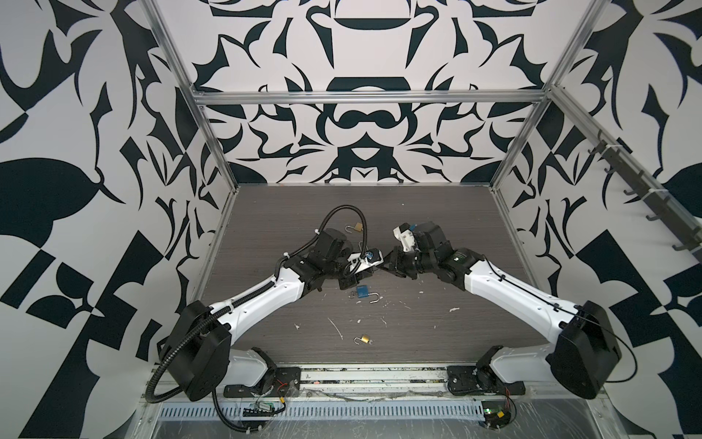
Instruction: Lock with the key
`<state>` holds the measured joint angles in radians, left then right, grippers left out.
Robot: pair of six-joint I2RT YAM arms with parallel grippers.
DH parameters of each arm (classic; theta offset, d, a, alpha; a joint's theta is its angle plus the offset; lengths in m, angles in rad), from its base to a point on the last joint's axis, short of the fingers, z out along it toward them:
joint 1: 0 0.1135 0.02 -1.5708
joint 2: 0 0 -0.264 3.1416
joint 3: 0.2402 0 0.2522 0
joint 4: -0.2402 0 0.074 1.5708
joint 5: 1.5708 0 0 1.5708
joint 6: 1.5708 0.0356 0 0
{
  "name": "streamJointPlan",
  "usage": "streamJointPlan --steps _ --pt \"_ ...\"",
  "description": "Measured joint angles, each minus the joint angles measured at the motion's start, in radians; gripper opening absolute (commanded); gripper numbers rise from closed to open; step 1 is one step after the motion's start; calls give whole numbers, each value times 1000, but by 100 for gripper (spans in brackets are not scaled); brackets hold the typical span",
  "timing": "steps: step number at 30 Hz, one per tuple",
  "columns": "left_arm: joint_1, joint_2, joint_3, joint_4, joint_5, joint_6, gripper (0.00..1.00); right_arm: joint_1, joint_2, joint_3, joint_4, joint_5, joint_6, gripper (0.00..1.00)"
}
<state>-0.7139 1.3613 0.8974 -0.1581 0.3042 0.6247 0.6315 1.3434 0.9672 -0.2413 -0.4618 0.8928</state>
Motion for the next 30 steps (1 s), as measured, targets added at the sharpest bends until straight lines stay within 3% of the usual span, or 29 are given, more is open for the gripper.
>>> streamJointPlan --steps 4,18,30 --pt "0 0 0 -1 3 0 0 5 0 0 1 6 -26 0" --pt "1 0 0 -2 18 -4 0 12 -20 -42 68 -3 -159 0" --pt "0 0 -2 3 27 -18 0 12 -20 -66 112 -24 -171 0"
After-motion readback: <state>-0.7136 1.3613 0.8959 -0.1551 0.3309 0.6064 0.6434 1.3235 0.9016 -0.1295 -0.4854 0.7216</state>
